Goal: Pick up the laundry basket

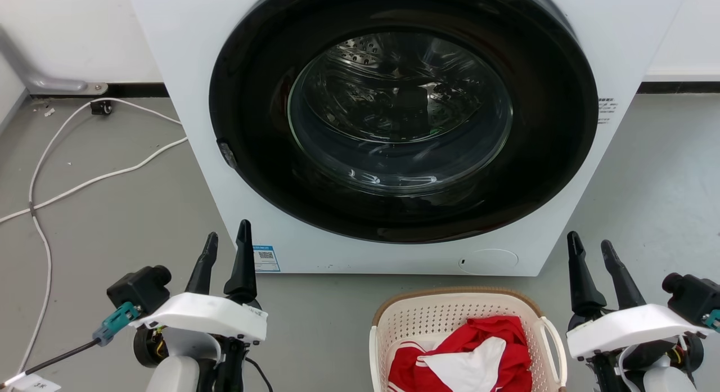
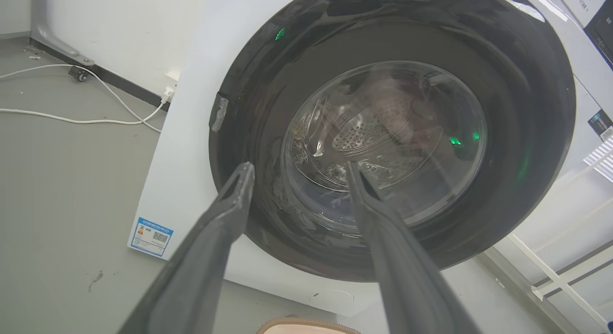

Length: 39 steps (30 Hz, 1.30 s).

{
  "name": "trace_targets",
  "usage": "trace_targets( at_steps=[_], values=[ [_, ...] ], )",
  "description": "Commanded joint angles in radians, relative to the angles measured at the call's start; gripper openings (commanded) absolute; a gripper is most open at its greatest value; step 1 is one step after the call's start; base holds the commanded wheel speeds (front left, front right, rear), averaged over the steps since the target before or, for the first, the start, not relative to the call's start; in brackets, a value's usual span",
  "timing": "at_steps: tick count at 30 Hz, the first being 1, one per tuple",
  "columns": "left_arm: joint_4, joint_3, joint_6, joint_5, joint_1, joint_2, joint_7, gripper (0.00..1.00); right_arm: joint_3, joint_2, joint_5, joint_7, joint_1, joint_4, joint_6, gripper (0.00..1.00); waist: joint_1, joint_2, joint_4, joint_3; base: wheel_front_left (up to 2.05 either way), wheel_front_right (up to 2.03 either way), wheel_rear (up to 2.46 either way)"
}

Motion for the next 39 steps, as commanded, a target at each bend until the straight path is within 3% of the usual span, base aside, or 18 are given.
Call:
trace_targets(
  at_steps=[1,16,39],
  values=[
    [-0.006,-0.006,0.004,0.037,-0.026,0.002,-0.01,1.0,0.0,0.001,-0.043,-0.012,-0.028,-0.003,0.0,1.0,0.0,0.0,0.001,0.0,0.0,0.0,0.0],
    [0.019,-0.025,0.017,0.218,-0.031,0.001,-0.048,1.0,-0.009,0.002,-0.239,-0.048,-0.037,0.047,0.0,1.0,0.0,0.0,0.004,0.0,0.0,0.0,0.0],
    [0.06,-0.049,0.032,0.418,-0.028,0.0,-0.096,1.0,-0.016,0.004,-0.446,-0.059,-0.034,0.066,0.0,1.0,0.0,0.0,0.006,-0.005,0.0,0.0,0.0]
  ],
)
